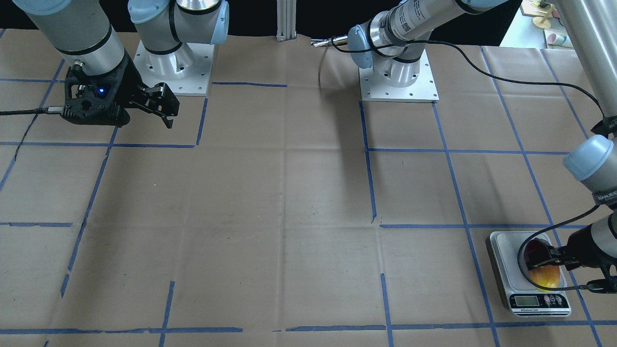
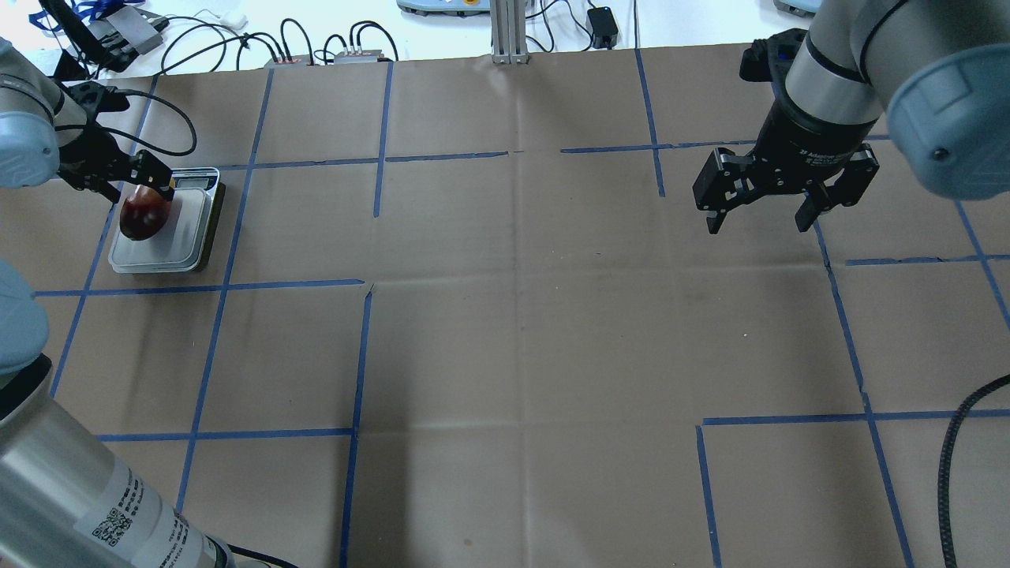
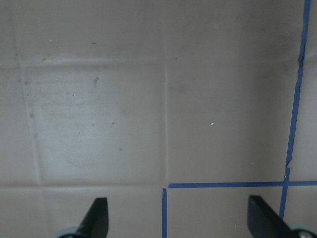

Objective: Weigh mango

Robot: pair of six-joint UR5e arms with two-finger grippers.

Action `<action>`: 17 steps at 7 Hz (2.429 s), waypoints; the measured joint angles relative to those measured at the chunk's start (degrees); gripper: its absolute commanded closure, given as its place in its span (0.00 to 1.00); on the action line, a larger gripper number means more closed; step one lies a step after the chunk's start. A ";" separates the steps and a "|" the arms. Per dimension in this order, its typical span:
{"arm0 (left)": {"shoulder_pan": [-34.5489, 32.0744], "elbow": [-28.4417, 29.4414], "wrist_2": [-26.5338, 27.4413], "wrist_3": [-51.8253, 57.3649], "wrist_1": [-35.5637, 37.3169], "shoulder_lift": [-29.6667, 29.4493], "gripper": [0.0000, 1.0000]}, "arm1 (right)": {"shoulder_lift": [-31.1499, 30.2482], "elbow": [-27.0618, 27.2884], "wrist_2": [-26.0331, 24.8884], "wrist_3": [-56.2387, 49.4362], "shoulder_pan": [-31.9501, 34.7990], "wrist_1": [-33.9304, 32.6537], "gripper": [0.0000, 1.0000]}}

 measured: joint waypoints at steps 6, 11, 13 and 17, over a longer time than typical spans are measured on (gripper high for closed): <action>-16.12 -1.86 -0.36 -25.76 -19.12 18.96 0.00 | 0.00 0.00 0.00 0.00 0.00 0.02 0.00; -27.86 -8.75 -0.55 -33.44 -25.59 30.22 0.00 | -0.01 0.00 0.00 0.00 0.00 0.00 0.00; -28.03 -10.79 -0.12 -30.75 -25.60 32.71 0.00 | 0.00 0.00 0.00 0.00 0.00 0.00 0.00; -28.08 -11.15 -0.14 -30.05 -25.59 33.05 0.00 | -0.02 0.00 0.00 0.00 0.00 0.00 0.00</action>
